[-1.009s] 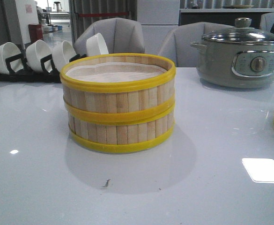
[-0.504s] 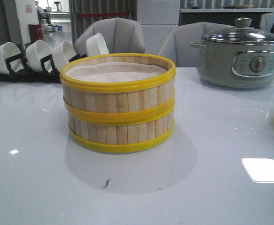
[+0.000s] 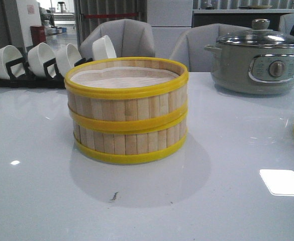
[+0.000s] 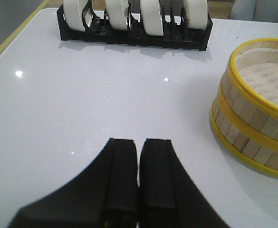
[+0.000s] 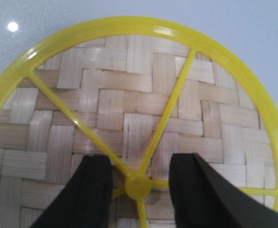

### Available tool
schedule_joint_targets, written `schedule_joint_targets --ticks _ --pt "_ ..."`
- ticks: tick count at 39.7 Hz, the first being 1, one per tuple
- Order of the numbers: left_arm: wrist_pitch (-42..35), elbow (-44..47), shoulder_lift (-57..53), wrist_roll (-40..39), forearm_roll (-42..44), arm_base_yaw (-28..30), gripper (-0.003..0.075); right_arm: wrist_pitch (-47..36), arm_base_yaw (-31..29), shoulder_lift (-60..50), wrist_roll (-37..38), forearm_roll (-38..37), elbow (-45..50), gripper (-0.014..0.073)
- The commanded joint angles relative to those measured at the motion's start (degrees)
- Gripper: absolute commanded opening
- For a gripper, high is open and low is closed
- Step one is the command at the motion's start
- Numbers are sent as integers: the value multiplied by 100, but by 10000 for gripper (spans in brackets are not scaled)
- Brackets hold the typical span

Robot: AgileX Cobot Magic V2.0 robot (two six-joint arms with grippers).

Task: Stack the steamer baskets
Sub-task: 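Lower the right gripper onto the woven lid's center hub and grasp, then lift the yellow-rimmed woven lid and carry it over the stack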

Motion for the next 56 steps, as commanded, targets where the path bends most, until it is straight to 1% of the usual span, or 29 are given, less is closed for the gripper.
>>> schedule_joint_targets --ticks 1,10,12,15,19,22,34,39,45,49,56 --pt "-478 -154 4 -44 -44 -6 85 -166 -39 -221 2 20 -192 391" --pt "-478 -154 4 -44 -44 -6 85 -98 -39 -173 2 22 -192 382" --pt "-478 -154 4 -44 -44 -6 85 -84 -39 -173 2 27 -192 346" --pt "-478 -154 4 -44 -44 -6 85 -38 -39 -173 2 39 -192 260" --pt "-478 -154 4 -44 -44 -6 85 8 -39 -173 2 59 -192 112" --pt "-478 -154 4 -44 -44 -6 85 8 -39 -173 2 59 -192 27" --pt "-478 -154 4 -44 -44 -6 85 15 270 -564 2 59 -209 36" --pt "-478 -154 4 -44 -44 -6 85 351 523 -777 2 59 -471 36" --pt "-478 -154 4 -44 -44 -6 85 1054 936 -866 2 59 -1182 36" --pt "-478 -154 4 -44 -44 -6 85 1550 1360 -867 2 59 -1800 36" --pt "-478 -154 4 -44 -44 -6 85 1890 2212 -867 2 59 -2797 36"
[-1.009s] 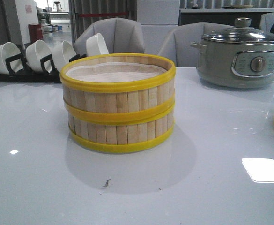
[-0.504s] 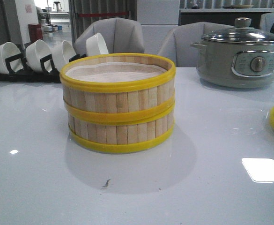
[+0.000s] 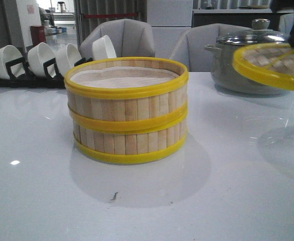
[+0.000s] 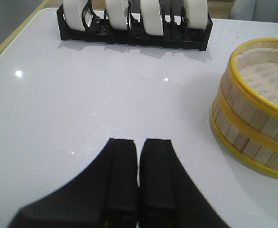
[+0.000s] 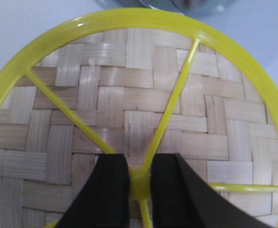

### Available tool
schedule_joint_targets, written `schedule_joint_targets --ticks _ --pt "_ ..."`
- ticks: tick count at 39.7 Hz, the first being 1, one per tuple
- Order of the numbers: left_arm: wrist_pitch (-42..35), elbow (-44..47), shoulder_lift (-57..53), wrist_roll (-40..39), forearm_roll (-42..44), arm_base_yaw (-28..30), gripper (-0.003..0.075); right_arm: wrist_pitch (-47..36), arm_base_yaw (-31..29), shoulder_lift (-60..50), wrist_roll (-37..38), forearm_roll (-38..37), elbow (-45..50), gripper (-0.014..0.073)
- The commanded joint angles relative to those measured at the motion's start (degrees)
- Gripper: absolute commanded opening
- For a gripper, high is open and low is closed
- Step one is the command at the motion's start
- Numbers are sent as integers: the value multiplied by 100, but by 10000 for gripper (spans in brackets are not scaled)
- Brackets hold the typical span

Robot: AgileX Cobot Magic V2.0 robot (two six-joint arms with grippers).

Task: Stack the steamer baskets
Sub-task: 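Lift the yellow-rimmed woven lid and carry it over the stack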

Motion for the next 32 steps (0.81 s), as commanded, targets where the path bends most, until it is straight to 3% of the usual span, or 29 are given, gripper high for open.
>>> schedule_joint_targets --ticks 1,16,32 --pt "-478 -154 4 -44 -44 -6 85 -127 464 -359 2 -44 -680 36" --pt "-478 -154 4 -44 -44 -6 85 890 2115 608 2 -44 -2741 36" --pt "-478 -154 4 -44 -44 -6 85 1231 2986 1591 2 -40 -3835 36"
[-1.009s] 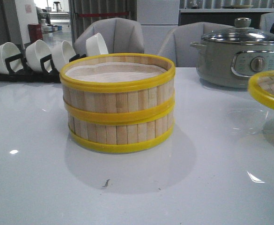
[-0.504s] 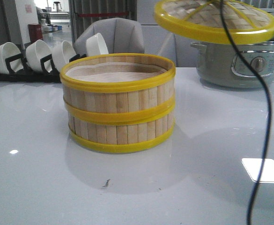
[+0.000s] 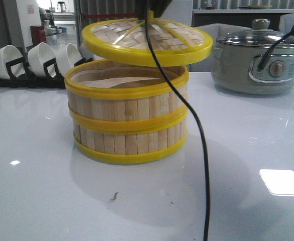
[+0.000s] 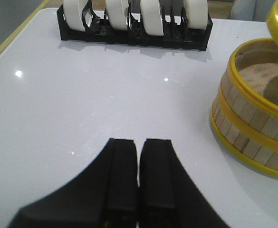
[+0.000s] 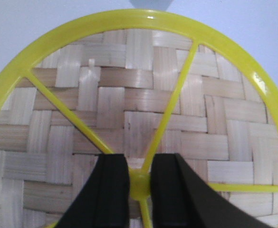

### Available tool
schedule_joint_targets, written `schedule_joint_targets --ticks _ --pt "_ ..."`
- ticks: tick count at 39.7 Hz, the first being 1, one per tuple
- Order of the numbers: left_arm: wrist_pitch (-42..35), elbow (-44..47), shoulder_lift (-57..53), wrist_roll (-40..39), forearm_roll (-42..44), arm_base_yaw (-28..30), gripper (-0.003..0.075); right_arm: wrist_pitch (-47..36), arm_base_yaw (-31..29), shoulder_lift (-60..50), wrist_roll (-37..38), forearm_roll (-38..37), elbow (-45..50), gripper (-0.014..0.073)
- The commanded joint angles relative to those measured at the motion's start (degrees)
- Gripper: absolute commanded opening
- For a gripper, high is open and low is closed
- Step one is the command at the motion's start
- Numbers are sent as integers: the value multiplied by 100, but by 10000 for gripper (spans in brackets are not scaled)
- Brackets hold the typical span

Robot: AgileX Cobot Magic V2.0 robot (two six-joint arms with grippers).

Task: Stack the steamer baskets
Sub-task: 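Lift the yellow-rimmed woven lid and carry it over the stack, then lower the lid onto the top basket with the right gripper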

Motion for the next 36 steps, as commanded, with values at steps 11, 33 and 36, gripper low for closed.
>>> schedule_joint_targets --ticks 11,33,36 --pt "-478 -154 4 -44 -44 -6 85 -316 236 -81 -3 -78 -347 36" --pt "-478 -154 4 -44 -44 -6 85 -314 248 168 -3 -78 -347 36" --pt "-478 -154 4 -44 -44 -6 85 -341 248 176 -3 -78 -347 36"
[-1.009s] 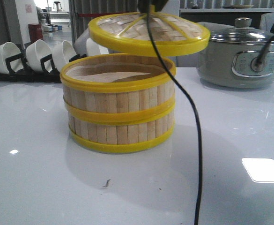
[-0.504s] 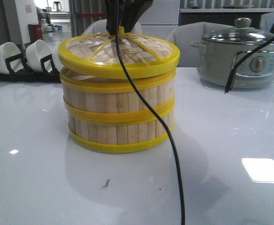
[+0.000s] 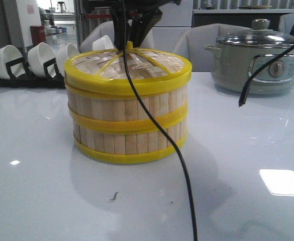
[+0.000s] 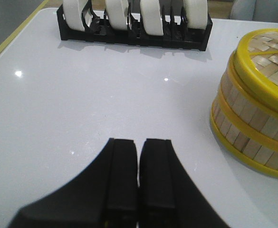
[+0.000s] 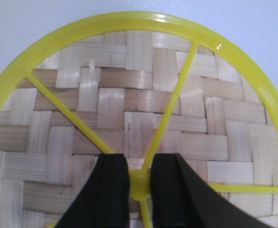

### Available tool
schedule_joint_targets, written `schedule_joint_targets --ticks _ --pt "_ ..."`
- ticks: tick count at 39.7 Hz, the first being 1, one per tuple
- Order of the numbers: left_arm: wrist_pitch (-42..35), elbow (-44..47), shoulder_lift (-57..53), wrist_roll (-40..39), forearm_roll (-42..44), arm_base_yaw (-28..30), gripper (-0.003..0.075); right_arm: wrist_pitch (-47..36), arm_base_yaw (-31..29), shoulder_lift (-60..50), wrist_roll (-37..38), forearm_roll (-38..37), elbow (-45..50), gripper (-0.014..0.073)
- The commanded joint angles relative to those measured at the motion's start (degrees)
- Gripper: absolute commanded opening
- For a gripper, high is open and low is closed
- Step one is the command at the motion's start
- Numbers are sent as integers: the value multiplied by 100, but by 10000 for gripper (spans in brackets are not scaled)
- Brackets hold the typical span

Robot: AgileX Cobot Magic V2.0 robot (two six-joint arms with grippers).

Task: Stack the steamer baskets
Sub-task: 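Lower the lid onto the top basket with the right gripper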

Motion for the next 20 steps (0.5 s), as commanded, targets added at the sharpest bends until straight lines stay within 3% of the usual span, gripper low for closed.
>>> schedule_joint_targets --ticks 1,20 --pt "-478 -154 4 -44 -44 -6 85 -378 7 -349 -3 -78 -223 36" --pt "-478 -154 4 -44 -44 -6 85 -570 7 -349 -3 -78 -223 36"
